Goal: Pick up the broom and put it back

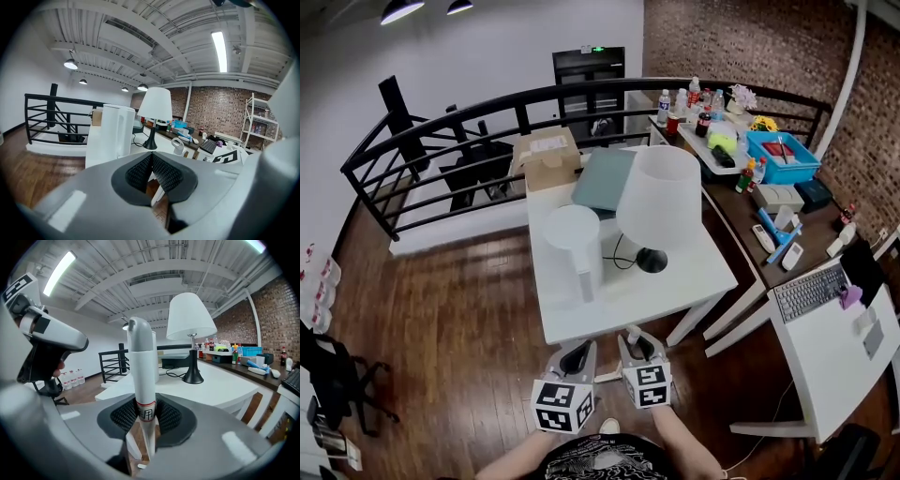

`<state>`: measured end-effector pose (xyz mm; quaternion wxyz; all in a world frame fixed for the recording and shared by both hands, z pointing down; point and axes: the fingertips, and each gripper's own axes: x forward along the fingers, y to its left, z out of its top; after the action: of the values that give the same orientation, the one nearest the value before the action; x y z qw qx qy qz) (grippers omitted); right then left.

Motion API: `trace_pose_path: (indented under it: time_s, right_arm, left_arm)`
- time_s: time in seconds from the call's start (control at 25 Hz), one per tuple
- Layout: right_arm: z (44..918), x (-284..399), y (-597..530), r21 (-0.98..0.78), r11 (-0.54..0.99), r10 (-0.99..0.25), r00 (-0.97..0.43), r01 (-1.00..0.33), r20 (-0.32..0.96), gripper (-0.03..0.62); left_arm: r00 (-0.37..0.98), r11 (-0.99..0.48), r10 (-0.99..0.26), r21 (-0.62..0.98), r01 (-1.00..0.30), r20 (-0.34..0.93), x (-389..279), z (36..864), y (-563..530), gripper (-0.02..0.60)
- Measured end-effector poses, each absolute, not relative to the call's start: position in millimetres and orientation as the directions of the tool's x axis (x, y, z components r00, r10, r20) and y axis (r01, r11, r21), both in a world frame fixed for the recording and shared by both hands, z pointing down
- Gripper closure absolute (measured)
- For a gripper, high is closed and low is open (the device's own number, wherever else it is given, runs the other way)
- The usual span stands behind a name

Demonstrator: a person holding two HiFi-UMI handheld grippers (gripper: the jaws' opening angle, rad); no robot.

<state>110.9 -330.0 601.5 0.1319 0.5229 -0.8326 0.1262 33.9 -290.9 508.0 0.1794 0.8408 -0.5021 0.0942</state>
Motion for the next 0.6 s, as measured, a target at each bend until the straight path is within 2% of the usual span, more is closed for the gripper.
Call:
trace_pose_path:
  time_s: [0.6]
  right_arm:
    - [604, 96, -380, -0.063, 0.437, -0.83, -0.43, -0.897, 0.356, 0.499]
  left_arm:
    - [0.456, -0.404, -0.822, 0.215, -0.889, 0.342, 20, 516, -316, 0.578]
